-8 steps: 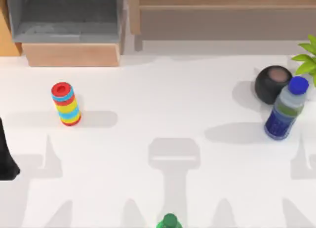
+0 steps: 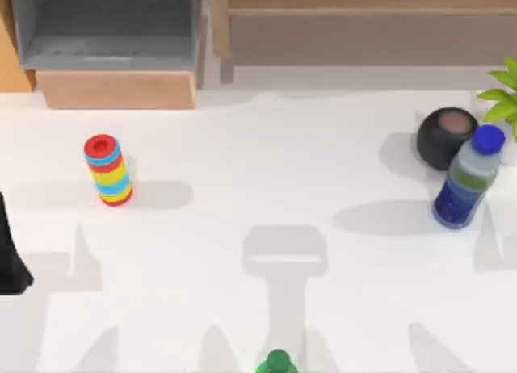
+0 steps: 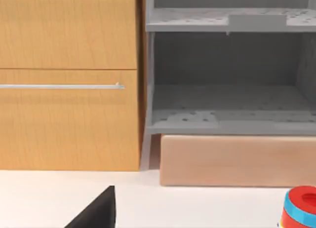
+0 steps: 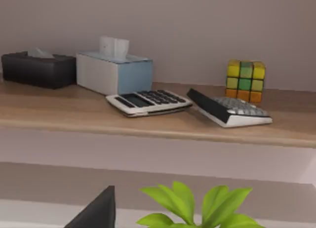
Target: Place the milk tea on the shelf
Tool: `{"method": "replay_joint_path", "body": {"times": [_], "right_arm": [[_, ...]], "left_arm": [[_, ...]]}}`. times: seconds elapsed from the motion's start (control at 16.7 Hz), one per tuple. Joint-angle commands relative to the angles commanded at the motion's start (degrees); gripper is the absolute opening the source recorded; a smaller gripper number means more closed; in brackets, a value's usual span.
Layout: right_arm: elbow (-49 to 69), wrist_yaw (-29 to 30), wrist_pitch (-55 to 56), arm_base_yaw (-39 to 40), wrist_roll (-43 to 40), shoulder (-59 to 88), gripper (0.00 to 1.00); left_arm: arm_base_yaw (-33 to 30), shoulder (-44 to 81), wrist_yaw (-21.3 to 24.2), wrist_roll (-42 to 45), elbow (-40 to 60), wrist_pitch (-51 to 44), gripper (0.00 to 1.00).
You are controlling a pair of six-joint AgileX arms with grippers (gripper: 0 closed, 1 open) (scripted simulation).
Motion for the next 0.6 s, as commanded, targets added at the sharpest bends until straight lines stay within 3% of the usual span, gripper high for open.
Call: {"method": "replay_joint_path", "body": {"times": [0.6], "right_arm": [[20.72,-25.10,34.60,-26.23,-6.56,58.64,1.00]], "left_arm": [[0.00,0.00,0.00,0.00,0.00,0.00,1.00]]}}
